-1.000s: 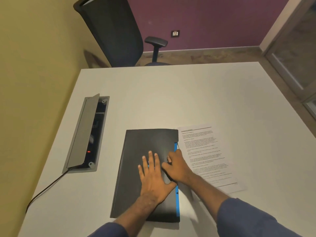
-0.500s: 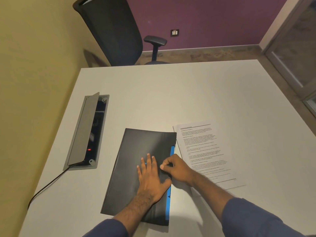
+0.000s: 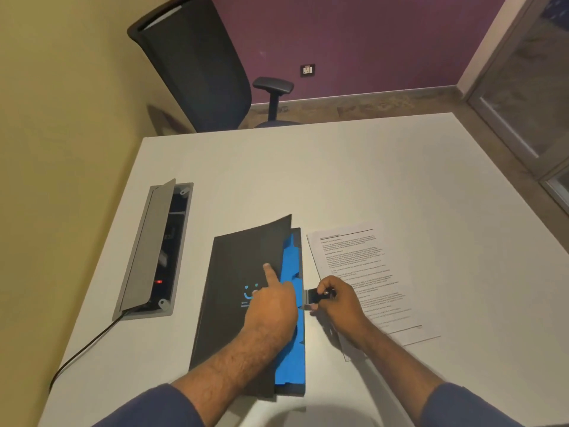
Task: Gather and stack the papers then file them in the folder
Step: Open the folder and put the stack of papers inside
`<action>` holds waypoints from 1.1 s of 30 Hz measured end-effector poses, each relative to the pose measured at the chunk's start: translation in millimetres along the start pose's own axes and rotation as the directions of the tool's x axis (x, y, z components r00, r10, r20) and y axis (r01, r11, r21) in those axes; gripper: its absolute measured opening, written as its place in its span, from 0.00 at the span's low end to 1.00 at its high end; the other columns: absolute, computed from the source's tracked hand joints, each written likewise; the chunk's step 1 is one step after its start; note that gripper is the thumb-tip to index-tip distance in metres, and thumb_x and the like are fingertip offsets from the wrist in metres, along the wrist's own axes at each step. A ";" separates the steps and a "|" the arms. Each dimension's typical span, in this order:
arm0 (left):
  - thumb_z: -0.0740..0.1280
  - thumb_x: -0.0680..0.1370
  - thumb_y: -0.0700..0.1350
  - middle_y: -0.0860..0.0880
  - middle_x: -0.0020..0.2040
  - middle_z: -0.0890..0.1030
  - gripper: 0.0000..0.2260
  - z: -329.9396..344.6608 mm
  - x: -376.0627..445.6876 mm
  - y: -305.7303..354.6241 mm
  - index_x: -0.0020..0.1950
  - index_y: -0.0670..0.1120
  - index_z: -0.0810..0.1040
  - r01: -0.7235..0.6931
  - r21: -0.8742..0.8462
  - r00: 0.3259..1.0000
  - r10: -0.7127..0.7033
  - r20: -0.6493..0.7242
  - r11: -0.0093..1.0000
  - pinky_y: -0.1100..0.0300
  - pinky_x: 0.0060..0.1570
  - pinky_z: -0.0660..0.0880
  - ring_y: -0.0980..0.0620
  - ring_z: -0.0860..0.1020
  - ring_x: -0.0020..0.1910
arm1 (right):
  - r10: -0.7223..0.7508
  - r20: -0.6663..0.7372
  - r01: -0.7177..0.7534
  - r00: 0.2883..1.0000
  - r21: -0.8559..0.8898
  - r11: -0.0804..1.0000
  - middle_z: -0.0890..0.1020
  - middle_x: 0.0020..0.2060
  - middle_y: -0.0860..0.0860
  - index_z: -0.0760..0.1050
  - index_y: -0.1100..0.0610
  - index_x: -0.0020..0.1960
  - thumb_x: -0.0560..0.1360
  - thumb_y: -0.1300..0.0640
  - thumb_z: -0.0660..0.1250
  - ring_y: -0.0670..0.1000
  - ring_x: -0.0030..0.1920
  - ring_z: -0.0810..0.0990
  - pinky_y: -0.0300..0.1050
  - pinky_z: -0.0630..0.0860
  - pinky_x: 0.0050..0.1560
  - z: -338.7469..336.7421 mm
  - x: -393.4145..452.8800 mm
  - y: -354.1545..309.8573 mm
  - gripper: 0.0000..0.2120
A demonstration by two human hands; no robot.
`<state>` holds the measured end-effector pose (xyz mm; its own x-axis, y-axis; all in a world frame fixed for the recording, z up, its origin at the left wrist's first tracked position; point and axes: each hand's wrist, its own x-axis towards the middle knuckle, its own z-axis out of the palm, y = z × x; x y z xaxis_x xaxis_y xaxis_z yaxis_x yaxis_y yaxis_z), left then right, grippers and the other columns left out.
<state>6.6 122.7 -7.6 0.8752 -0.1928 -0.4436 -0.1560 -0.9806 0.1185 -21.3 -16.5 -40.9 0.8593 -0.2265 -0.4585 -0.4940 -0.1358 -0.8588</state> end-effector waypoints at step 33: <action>0.67 0.79 0.43 0.48 0.81 0.57 0.27 -5.2 17.8 3.8 0.77 0.48 0.62 -0.057 -0.178 0.998 0.051 -0.038 0.982 0.56 0.59 0.78 0.50 0.79 0.63 | 0.289 -0.351 -0.438 0.891 -0.489 0.754 0.83 0.50 0.57 0.73 0.60 0.48 0.66 0.52 0.80 0.59 0.48 0.81 0.45 0.77 0.47 -131.5 64.2 61.8 0.20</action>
<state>24.0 115.7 -10.4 0.8829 -0.2415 -0.4027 -0.1222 -0.9462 0.2996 -14.0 -166.2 -93.3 0.5761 -0.5796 -0.5763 -0.8135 -0.4752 -0.3352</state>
